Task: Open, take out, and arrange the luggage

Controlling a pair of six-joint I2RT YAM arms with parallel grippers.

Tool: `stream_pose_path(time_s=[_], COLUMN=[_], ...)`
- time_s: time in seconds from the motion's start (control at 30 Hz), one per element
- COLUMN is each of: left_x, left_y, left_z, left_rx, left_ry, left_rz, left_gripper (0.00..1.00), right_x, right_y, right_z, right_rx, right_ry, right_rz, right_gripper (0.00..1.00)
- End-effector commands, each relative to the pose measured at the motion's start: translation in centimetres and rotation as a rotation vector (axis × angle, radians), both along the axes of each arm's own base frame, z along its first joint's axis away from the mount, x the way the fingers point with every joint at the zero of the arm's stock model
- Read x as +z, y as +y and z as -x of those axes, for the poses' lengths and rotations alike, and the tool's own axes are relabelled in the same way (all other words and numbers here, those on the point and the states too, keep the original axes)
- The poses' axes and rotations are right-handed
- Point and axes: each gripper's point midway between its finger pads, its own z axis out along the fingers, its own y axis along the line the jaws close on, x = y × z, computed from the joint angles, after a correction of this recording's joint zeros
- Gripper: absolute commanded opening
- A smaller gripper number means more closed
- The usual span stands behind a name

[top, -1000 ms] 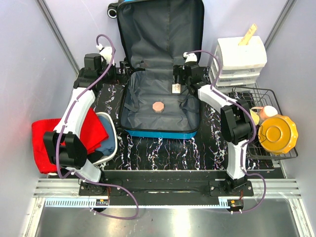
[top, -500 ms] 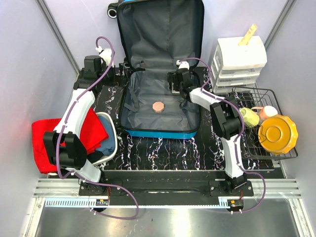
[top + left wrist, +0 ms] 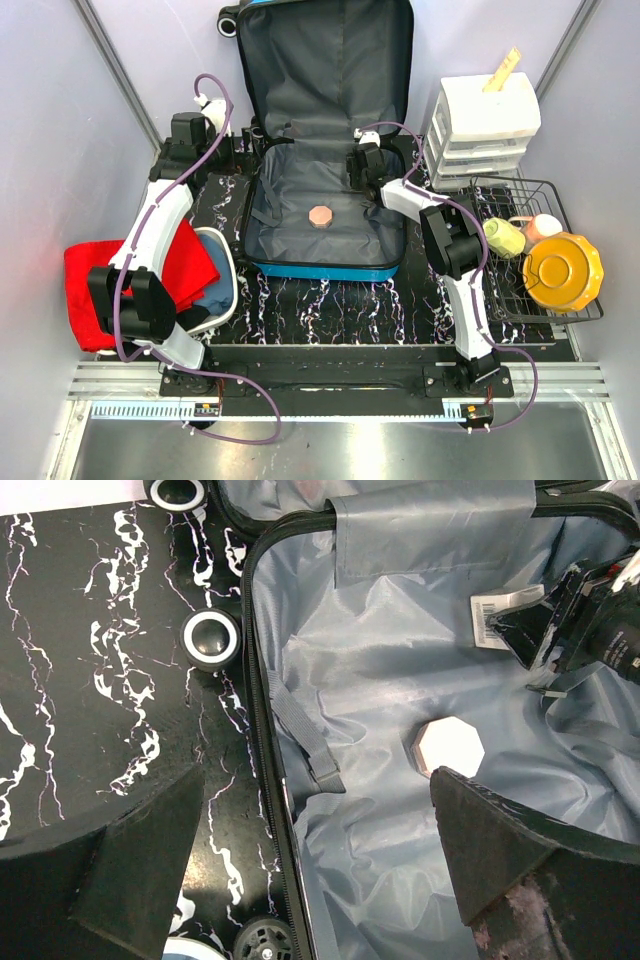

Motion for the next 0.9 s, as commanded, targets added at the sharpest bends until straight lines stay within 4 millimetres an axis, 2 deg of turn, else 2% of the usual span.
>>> stream_pose_path(time_s=[0.0,0.03,0.07,0.1,0.13,0.17,0.2,0.23,0.27,0.3,0.33,0.37,0.4,0.43,0.47,0.5,0.53,0.57,0.6,0.63,0.67,0.73,0.77,0.83,0.87], left_x=[2.3,2.4,2.4,2.4,2.6,2.8,2.5,3.3,3.6,4.3,5.0,5.5,6.3,7.0,7.5,8.3,8.5,9.8,10.4,10.4,11.9,12.6,13.4,13.3,13.0], left_y=[-0.5,-0.7,-0.9,-1.2,-1.5,-1.7,-2.2,-2.5,-2.9,-3.8,-4.3,-4.7,-5.7,-6.2,-6.7,-7.6,-8.1,-8.4,-8.7,-9.1,-9.4,-10.3,-10.8,-11.0,-11.2], left_z=[0.1,0.0,0.1,0.4,0.4,0.5,0.9,1.0,1.3,2.1,2.6,3.0,3.9,4.3,4.8,5.5,5.9,5.8,6.3,6.5,6.7,8.2,8.9,9.9,10.7], left_rx=[-0.021,-0.027,-0.037,-0.057,-0.066,-0.080,-0.117,-0.145,-0.179,-0.265,-0.306,-0.341,-0.417,-0.443,-0.476,-0.547,-0.546,-0.580,-0.610,-0.605,-0.663,-0.760,-0.829,-0.890,-0.934], left_ry=[-0.053,-0.051,-0.050,-0.043,-0.042,-0.037,-0.009,-0.015,-0.009,-0.005,-0.001,-0.002,-0.006,0.009,0.021,0.026,0.078,0.029,0.031,0.088,0.015,0.035,-0.035,-0.051,-0.035], left_rz=[0.047,0.055,0.062,0.076,0.086,0.095,0.118,0.137,0.159,0.219,0.266,0.300,0.350,0.393,0.431,0.480,0.554,0.578,0.612,0.681,0.681,0.718,0.691,0.664,0.656], left_gripper=[0.99,0.99,0.99,0.99,0.99,0.99,0.99,0.99,0.99,0.99,0.99,0.99,0.99,0.99,0.99,0.99,0.99,0.99,0.99,0.99,0.99,0.99,0.99,0.99,0.99], right_x=[4.2,4.6,5.2,6.3,7.3,9.8,10.5,12.0,13.9,16.3,17.8,21.6,21.4,22.5,24.7,25.1,25.8,28.1,27.5,28.2,30.1,30.5,31.9,32.1,32.9], right_y=[-0.3,-0.3,-0.2,0.3,0.5,1.0,2.1,2.6,3.4,4.4,4.8,5.2,6.1,6.4,6.5,6.9,7.4,7.4,7.7,8.2,8.3,9.2,9.1,9.8,10.0], right_z=[-0.8,-0.8,-0.8,-0.7,-0.5,-0.4,0.3,0.8,1.1,2.6,3.3,4.3,6.0,6.9,7.5,9.2,10.0,10.9,11.8,12.5,13.4,15.0,15.7,17.3,18.7], right_rx=[0.010,0.038,0.057,0.100,0.148,0.186,0.268,0.331,0.385,0.483,0.556,0.605,0.710,0.771,0.800,0.857,0.892,0.889,0.918,0.933,0.918,0.954,0.939,0.992,1.017], right_ry=[-0.080,-0.089,-0.106,-0.127,-0.152,-0.208,-0.223,-0.265,-0.328,-0.380,-0.440,-0.557,-0.590,-0.675,-0.790,-0.846,-0.926,-1.039,-1.076,-1.147,-1.252,-1.357,-1.444,-1.547,-1.645], right_rz=[0.018,0.043,0.050,0.047,0.073,0.061,0.043,0.054,0.041,0.013,0.051,0.051,0.056,0.118,0.149,0.177,0.254,0.290,0.315,0.360,0.381,0.425,0.440,0.481,0.495], right_gripper=[0.43,0.37,0.25,0.20,0.17,0.12,0.12,0.11,0.10,0.10,0.09,0.09,0.06,0.05,0.03,0.02,0.01,0.01,0.01,0.00,0.00,0.00,0.00,0.00,0.00])
